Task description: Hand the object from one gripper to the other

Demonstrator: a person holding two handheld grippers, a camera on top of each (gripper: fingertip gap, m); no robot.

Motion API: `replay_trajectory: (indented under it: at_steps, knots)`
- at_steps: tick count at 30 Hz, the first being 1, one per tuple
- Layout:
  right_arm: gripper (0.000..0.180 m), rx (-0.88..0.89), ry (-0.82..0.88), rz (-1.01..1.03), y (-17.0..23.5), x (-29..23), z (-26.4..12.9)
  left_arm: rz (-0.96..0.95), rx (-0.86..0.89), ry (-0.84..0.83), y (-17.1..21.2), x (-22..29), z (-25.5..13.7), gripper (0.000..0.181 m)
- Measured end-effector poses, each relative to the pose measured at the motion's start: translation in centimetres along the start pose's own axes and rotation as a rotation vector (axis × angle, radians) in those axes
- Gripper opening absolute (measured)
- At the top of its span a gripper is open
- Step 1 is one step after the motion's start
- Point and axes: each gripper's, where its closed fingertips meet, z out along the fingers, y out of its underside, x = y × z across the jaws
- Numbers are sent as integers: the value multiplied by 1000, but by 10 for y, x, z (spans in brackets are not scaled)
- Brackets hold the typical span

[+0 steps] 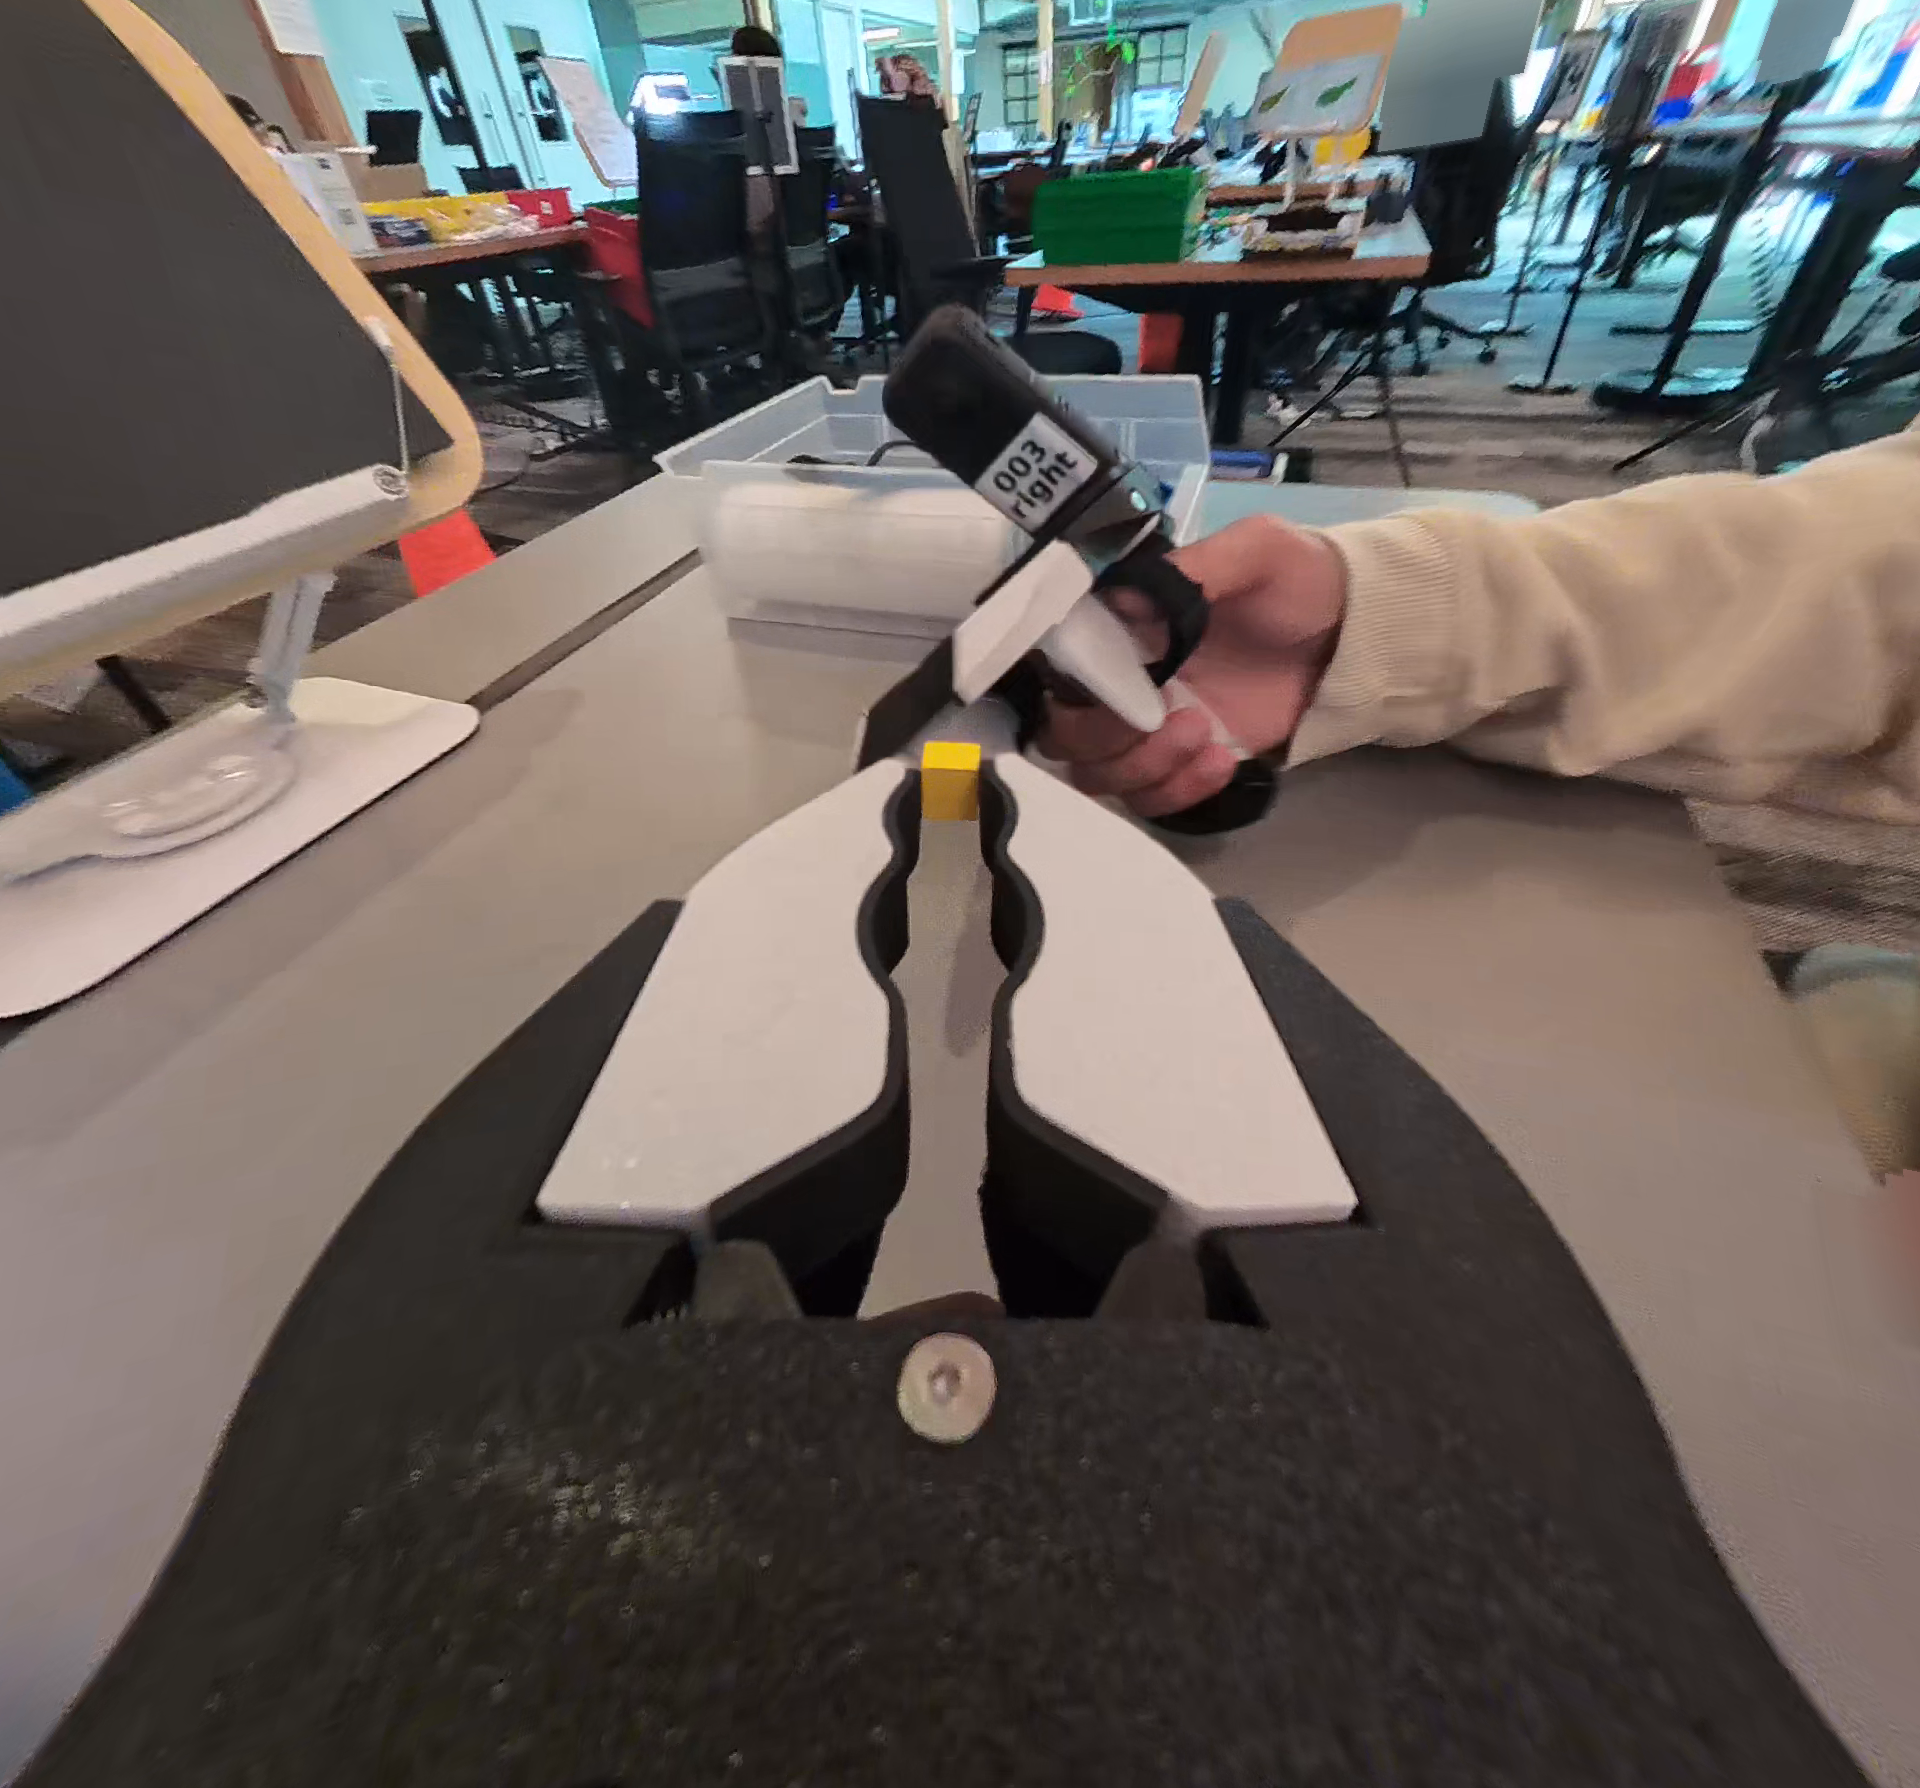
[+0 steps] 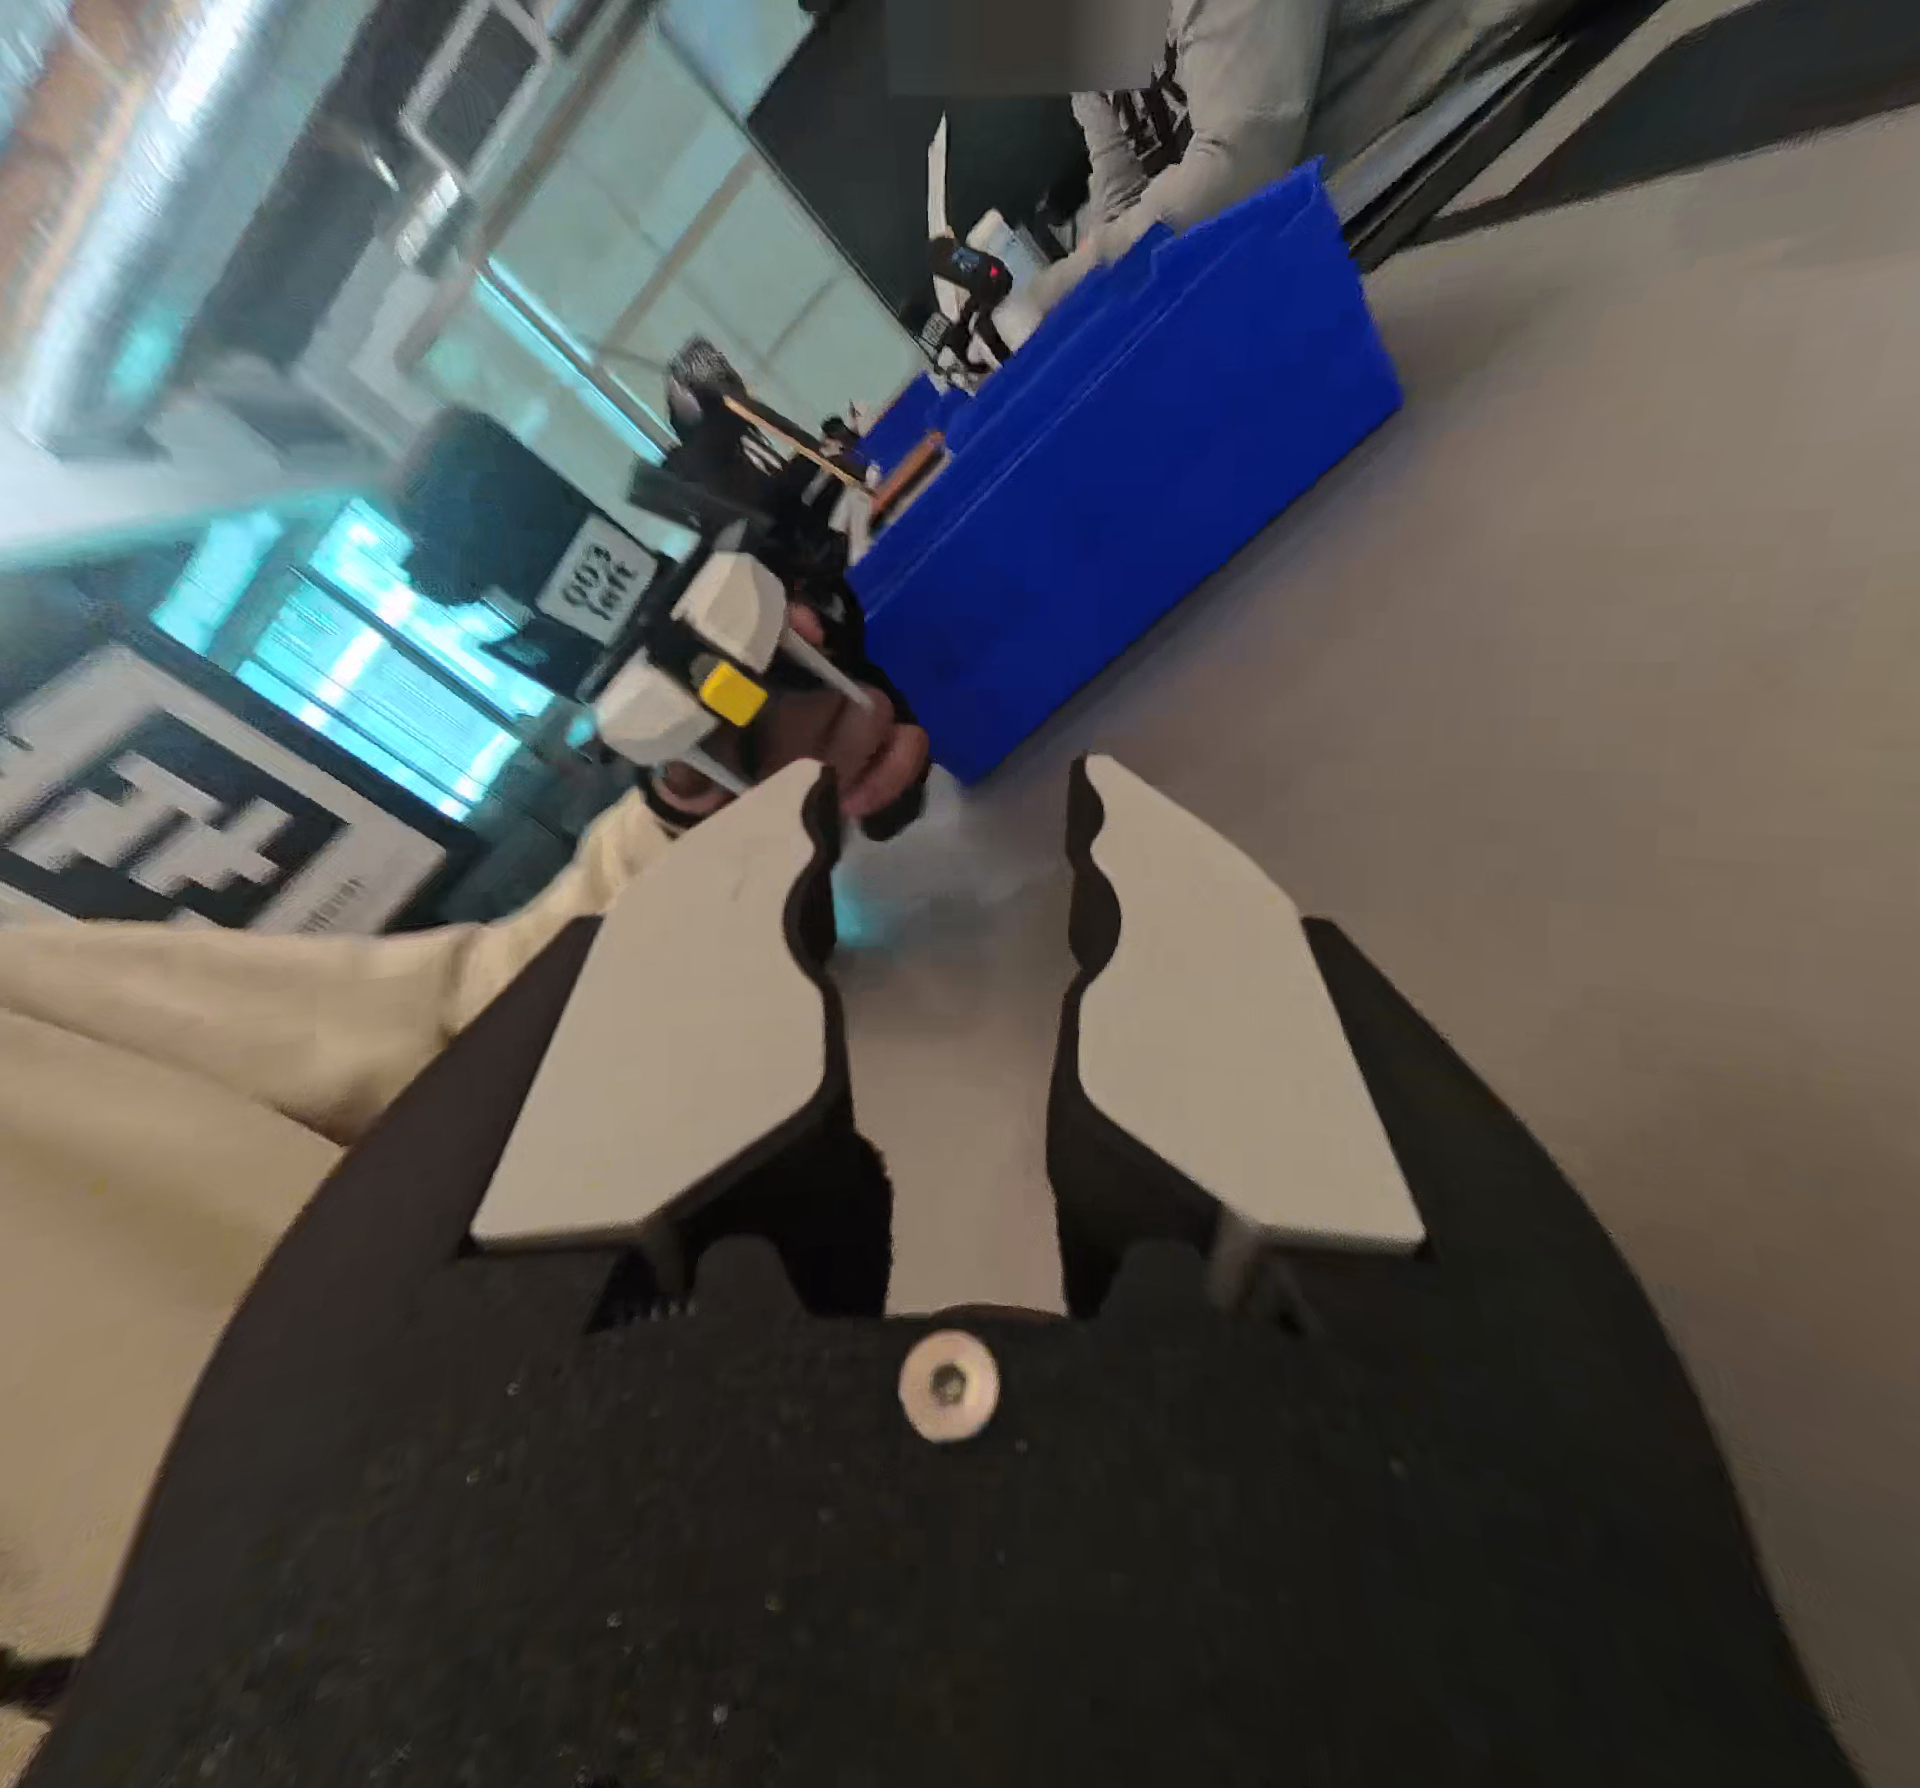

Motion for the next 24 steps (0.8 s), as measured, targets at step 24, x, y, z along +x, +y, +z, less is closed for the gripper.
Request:
replay_trajectory:
  at_steps: [24]
  knots:
    - [10,-86,-352,561,28,-35,28,65,-201,20,38,13,15,22]
